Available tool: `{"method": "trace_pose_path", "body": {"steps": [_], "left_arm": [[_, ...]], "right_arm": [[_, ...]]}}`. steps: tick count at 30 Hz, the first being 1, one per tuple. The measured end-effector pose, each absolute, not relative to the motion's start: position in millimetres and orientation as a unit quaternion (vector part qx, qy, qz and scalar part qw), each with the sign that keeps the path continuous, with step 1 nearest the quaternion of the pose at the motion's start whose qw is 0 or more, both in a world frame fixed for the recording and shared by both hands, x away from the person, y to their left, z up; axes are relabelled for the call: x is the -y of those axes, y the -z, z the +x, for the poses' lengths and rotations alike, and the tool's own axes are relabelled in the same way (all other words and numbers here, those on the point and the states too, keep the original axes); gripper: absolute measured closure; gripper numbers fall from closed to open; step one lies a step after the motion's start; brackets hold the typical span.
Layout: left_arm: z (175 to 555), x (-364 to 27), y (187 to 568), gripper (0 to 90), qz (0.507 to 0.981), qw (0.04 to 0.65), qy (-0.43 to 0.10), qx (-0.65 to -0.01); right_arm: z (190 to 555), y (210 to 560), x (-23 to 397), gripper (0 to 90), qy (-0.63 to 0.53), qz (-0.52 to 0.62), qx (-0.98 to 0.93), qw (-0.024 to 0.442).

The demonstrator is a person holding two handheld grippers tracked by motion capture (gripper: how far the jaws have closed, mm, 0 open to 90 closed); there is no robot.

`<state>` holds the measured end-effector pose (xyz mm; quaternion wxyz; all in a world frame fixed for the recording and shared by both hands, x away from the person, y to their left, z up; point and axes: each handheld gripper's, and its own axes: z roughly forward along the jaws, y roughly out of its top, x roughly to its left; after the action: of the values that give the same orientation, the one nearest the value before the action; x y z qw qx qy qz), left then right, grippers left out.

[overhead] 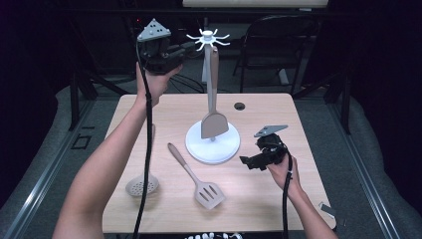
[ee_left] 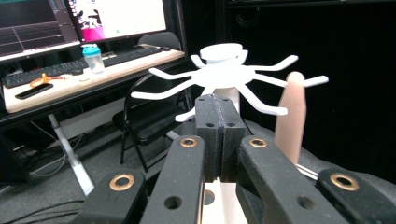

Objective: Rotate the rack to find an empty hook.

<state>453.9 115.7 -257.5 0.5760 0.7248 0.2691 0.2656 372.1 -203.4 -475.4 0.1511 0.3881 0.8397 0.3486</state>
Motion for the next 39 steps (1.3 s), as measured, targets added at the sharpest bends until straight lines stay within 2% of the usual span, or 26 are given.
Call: {"method": "trace_pose_path", "body": {"steps": [25, 39], "left_arm": [[465.5, -113.9, 257.2, 90.0, 0.724, 0.571, -0.272, -0.277], [430.5, -133.5, 257.4, 90.0, 0.692, 0.608, -0.280, -0.270]], "right_arm": [[371.7, 475.4, 202.5, 4.1, -0.344, 0.384, -0.843, 0.153], [371.8, 475.8, 200.9, 4.2, -0.341, 0.383, -0.845, 0.154]]}}
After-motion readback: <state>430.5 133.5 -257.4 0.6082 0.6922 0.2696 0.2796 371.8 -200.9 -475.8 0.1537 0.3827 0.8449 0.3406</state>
